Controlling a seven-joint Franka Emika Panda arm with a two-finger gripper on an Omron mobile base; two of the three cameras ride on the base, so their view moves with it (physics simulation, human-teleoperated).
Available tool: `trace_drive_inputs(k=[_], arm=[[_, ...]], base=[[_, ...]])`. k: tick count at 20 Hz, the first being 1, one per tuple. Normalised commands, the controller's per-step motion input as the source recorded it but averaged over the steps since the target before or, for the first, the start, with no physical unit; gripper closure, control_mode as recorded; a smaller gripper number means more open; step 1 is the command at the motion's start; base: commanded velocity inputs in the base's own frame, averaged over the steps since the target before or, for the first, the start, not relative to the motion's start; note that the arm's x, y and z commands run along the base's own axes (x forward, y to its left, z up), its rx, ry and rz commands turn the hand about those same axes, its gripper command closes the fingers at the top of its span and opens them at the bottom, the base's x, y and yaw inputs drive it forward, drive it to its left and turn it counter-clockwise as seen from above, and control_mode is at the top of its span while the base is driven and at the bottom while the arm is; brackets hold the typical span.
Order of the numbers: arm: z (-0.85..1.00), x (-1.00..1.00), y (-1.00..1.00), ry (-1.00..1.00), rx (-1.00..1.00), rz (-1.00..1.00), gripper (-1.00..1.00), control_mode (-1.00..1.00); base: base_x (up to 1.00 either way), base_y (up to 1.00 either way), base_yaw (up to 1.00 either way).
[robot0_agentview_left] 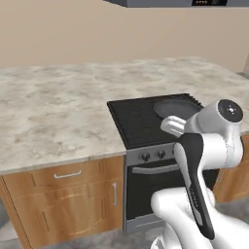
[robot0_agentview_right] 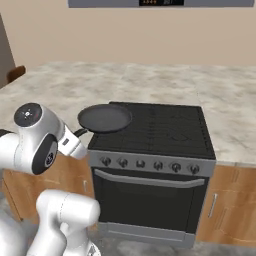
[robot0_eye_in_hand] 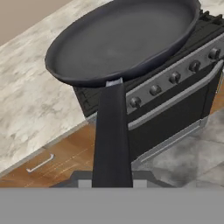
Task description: Move the pot and pan from the stove into the sink.
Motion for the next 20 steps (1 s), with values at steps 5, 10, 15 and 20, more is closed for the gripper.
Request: trace_drive_inputs(k=[5,10,15,20], arm=[[0.00,0.00,0.00,0.00,0.00,0.00,1.00,1.00],[0.00,0.00,0.00,0.00,0.00,0.00,1.00,1.00],[0.00,0.00,0.00,0.00,0.00,0.00,1.00,1.00],[0.00,0.00,0.00,0.00,0.00,0.00,1.00,1.00]], base=[[-0.56,-0.21,-0.08],[-0.18,-0.24,-0.36],[-0.01,-0.10,-0.47],[0.00,-0.06,-0.50]])
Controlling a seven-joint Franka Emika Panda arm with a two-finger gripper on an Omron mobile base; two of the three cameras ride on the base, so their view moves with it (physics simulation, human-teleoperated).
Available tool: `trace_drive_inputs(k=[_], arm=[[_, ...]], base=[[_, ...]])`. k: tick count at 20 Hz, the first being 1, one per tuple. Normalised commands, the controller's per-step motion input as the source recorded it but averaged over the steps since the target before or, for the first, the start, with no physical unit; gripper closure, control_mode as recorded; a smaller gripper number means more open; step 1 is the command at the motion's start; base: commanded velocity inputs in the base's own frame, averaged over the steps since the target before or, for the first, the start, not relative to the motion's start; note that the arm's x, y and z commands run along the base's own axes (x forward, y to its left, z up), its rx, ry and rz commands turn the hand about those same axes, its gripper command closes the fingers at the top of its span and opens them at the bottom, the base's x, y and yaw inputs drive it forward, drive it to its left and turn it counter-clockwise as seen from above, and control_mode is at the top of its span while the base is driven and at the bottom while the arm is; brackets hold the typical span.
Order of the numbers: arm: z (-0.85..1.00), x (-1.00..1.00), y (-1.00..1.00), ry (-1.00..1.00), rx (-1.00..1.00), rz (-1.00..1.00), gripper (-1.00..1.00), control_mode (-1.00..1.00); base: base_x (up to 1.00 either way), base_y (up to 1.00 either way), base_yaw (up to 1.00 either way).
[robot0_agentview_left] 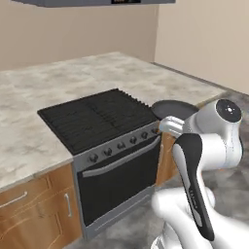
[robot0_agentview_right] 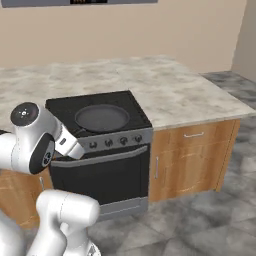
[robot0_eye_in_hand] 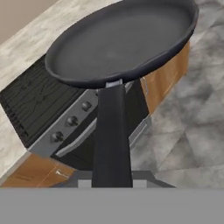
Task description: Move the pot and pan from the stove into the sink.
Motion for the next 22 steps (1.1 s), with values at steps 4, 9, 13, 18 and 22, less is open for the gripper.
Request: trace_drive_inputs(k=[4,9,13,18,22], arm=[[0.00,0.00,0.00,0.00,0.00,0.00,1.00,1.00],[0.00,0.00,0.00,0.00,0.00,0.00,1.00,1.00],[0.00,0.00,0.00,0.00,0.00,0.00,1.00,1.00],[0.00,0.00,0.00,0.00,0.00,0.00,1.00,1.00],[0.00,0.00,0.00,0.00,0.00,0.00,1.00,1.00]], base=[[0.00,-0.04,-0.50],[0.00,-0.04,-0.50],[0.00,-0.05,-0.50],[0.00,-0.08,-0.50],[0.00,-0.22,-0.44]])
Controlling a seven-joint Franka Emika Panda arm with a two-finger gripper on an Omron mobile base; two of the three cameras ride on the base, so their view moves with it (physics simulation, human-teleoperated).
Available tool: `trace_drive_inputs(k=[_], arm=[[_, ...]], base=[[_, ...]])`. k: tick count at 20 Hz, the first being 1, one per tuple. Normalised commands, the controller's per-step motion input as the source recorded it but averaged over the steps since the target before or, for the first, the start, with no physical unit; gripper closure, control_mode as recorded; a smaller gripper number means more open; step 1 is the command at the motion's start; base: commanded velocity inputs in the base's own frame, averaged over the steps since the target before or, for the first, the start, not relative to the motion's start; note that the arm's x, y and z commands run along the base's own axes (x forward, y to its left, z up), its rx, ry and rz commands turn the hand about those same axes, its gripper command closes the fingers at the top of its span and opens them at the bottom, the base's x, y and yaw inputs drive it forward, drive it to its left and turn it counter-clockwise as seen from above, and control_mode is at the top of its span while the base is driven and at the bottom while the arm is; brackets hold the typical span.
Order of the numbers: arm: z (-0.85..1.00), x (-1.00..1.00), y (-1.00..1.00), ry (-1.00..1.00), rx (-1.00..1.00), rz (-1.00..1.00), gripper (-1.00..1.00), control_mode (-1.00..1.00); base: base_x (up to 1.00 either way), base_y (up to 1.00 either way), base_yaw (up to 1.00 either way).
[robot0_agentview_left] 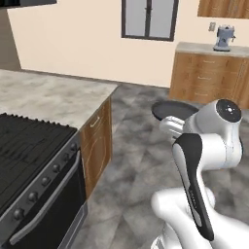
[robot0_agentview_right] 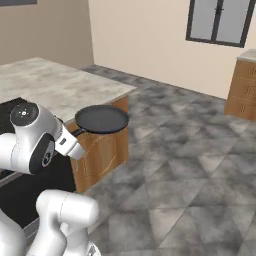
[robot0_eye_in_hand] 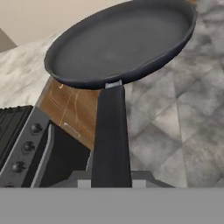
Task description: Move the pot and pan from the stove into the sink.
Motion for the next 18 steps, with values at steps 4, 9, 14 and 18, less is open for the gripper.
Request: trace_drive_inputs(k=[4,9,14,18], arm=[[0.00,0.00,0.00,0.00,0.00,0.00,1.00,1.00],[0.00,0.00,0.00,0.00,0.00,0.00,1.00,1.00],[0.00,0.00,0.00,0.00,0.00,0.00,1.00,1.00],[0.00,0.00,0.00,0.00,0.00,0.00,1.00,1.00]], base=[[-0.04,-0.28,-0.40],[-0.06,-0.09,-0.10],[-0.03,-0.14,-0.07],[-0.13,-0.41,-0.30]])
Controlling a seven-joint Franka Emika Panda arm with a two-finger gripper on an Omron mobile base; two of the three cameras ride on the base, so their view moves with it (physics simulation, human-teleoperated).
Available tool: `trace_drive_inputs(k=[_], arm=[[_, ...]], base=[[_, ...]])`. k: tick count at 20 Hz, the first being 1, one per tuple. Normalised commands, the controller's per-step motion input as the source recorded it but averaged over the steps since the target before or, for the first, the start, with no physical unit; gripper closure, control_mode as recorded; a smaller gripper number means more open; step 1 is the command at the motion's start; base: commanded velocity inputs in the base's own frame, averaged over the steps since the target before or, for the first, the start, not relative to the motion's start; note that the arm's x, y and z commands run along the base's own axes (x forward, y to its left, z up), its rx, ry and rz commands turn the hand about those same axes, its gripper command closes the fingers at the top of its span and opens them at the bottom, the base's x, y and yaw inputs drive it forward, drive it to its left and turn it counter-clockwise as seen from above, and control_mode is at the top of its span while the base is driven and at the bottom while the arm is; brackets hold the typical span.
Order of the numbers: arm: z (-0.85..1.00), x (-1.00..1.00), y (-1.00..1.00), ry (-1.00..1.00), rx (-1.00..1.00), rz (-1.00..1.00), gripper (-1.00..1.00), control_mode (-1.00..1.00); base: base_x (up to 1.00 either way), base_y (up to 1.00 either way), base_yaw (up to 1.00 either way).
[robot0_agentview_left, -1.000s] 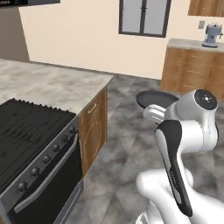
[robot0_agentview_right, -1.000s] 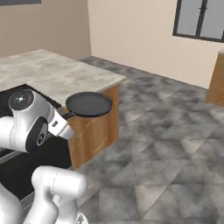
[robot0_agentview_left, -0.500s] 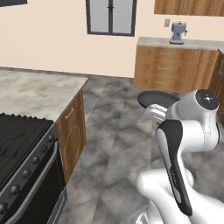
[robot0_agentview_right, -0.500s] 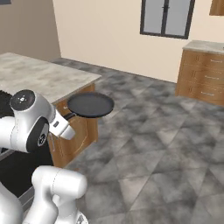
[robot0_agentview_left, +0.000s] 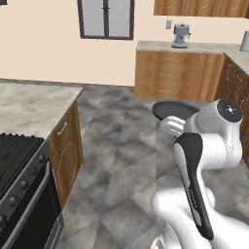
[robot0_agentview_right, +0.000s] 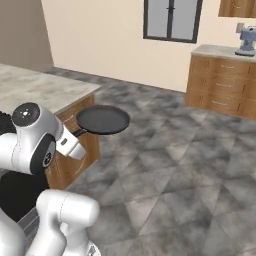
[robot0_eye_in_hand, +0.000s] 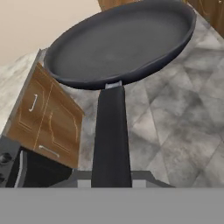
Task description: Move the pot and pan from the stove into the sink.
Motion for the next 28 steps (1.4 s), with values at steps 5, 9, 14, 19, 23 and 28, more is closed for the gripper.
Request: trace_drive_inputs(k=[5,9,14,19,23,28], arm=[[0.00,0.00,0.00,0.00,0.00,0.00,1.00,1.00],[0.00,0.00,0.00,0.00,0.00,0.00,1.00,1.00],[0.00,0.00,0.00,0.00,0.00,0.00,1.00,1.00],[0.00,0.00,0.00,0.00,0.00,0.00,1.00,1.00],[0.00,0.00,0.00,0.00,0.00,0.00,1.00,1.00],[0.00,0.00,0.00,0.00,0.00,0.00,1.00,1.00]], base=[[-0.19,-0.36,-0.25],[0.00,0.00,0.00],[0.32,0.00,-0.02],[0.86,0.00,-0.06],[1.00,0.00,-0.06],[1.00,0.00,-0.06]])
